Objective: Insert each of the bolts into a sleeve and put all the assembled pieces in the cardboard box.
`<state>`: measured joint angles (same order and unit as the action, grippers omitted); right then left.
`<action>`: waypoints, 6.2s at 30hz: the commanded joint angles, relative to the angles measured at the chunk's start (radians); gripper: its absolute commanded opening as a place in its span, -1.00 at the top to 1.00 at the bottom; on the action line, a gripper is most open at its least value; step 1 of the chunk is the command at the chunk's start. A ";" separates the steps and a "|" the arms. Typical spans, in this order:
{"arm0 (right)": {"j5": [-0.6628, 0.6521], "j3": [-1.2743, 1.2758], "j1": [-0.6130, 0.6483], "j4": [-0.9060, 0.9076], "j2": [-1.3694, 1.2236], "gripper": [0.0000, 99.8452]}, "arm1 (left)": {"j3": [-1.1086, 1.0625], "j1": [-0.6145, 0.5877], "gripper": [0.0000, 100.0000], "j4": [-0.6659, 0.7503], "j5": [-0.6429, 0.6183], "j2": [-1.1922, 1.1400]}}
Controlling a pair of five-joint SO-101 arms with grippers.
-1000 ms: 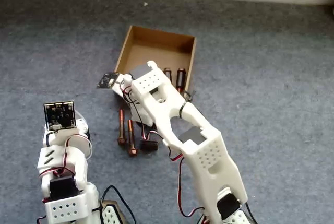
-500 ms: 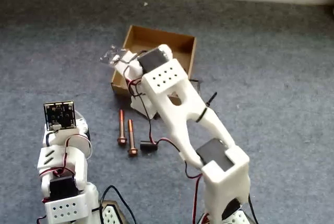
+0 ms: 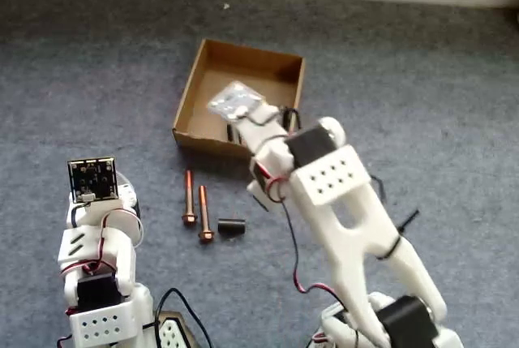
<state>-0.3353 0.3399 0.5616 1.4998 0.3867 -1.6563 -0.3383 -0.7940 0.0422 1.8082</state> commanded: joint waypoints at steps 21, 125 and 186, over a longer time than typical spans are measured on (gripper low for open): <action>0.180 0.782 -0.337 -0.615 0.472 0.99 | 0.308 0.308 0.96 -0.184 0.242 -0.058; 0.172 0.854 -0.332 -0.682 0.478 0.99 | 0.688 0.173 0.78 -0.293 0.348 -0.978; 0.132 0.855 -0.331 -0.682 0.475 0.99 | 1.082 0.441 0.75 -0.600 0.588 -1.300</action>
<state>-0.1910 1.2083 0.2332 0.8370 0.8316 -0.6759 0.1634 -1.3249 0.4856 0.5086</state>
